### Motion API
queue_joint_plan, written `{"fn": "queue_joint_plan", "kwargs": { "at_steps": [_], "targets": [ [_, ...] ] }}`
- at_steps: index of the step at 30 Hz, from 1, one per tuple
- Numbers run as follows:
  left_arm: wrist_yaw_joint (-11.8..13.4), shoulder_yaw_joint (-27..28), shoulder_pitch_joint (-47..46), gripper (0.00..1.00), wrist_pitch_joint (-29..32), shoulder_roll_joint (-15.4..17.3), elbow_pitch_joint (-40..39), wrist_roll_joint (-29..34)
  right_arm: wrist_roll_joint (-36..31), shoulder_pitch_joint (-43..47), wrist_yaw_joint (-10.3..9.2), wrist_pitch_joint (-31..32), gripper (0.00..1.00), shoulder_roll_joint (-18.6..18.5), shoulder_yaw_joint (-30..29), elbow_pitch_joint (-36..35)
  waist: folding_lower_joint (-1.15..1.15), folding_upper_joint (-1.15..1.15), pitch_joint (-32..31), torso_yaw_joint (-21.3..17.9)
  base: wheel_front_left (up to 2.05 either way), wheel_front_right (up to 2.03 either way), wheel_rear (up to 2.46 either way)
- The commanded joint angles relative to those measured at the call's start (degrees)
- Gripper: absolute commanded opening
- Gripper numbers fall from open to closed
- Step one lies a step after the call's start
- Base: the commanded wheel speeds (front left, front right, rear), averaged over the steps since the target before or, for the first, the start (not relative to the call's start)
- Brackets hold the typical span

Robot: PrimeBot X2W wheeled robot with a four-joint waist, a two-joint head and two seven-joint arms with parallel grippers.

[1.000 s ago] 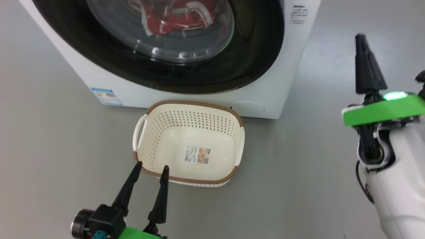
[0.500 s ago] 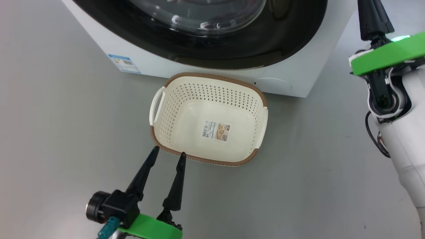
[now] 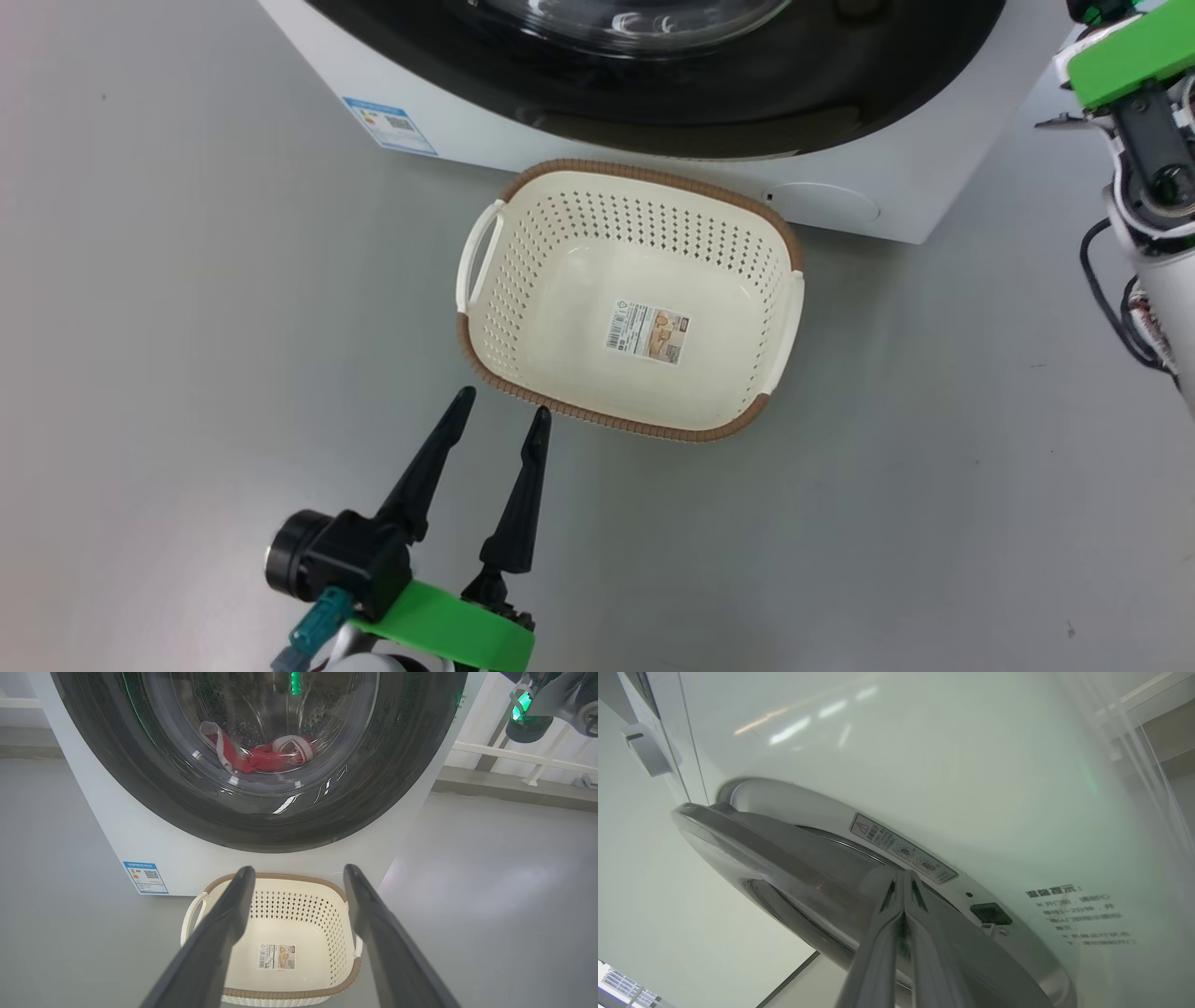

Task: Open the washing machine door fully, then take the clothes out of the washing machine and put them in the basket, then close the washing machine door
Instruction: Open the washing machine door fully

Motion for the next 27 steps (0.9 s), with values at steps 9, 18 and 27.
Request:
{"fn": "queue_joint_plan", "kwargs": {
  "at_steps": [9,18,27],
  "targets": [
    [0.5,0.5,-1.3,1.0,-0.7,0.5,-1.0,-1.1,10.9,-4.5,-0.03,10.5,0.0,-1.6,0.5,0.9,0.0,0.0,1.7,1.3,0.0,0.0,0.0],
    [0.3,0.4,-1.9,1.0,-0.7,0.5,-0.3,-2.1,16.6,-5.8,-0.03,21.5,0.0,-2.8,1.7,2.4,0.0,0.0,1.4,1.3,0.0,0.0,0.0],
    [0.4,0.4,-1.3,1.0,-0.7,0.5,-0.1,-2.2,20.9,-4.0,-0.03,30.4,0.0,-2.4,1.9,2.1,0.0,0.0,-0.1,1.0,0.0,0.0,0.0]
  ]
}}
